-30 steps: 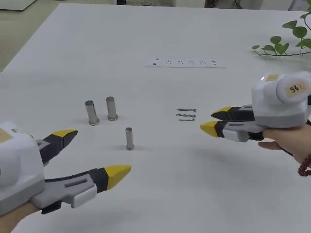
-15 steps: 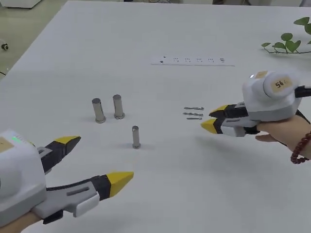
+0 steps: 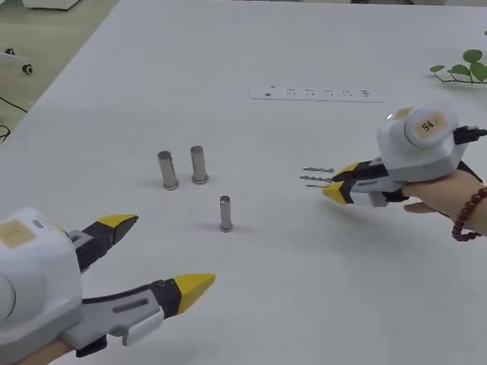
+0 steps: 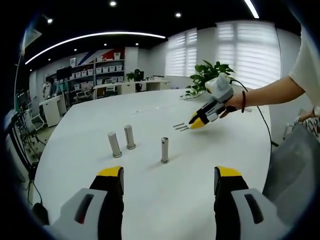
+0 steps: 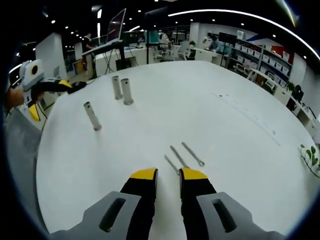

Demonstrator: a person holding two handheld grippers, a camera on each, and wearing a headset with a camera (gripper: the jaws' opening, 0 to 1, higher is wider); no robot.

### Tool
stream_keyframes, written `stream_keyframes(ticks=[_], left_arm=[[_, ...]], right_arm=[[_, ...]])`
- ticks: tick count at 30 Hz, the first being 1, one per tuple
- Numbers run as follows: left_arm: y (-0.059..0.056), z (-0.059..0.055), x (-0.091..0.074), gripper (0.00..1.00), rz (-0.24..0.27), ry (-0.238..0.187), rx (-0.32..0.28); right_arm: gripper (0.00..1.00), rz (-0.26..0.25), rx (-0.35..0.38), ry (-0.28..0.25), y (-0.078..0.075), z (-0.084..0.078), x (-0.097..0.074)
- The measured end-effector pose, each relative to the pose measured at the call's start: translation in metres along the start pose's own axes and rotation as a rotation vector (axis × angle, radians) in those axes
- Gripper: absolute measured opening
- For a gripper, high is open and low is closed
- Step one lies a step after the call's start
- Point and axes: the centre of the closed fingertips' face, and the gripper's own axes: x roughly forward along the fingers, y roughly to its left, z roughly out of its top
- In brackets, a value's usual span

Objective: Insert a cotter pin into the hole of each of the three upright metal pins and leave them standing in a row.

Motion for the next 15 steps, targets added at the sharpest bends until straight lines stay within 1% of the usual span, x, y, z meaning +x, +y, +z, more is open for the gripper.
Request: stream_keyframes(ticks=[4,15], left_arm=[[-0.001,-0.001,-0.001,0.7,0.005,0.006,0.016],[-0.001,-0.004,-0.001,0.67,0.006,0.016,0.018]], right_arm=[[0.19,0.006,-0.001,0.014,-0.001,-0.003,0.004],[0.17,0.032,0.001,0.033,-0.003,-0.006,0.011]])
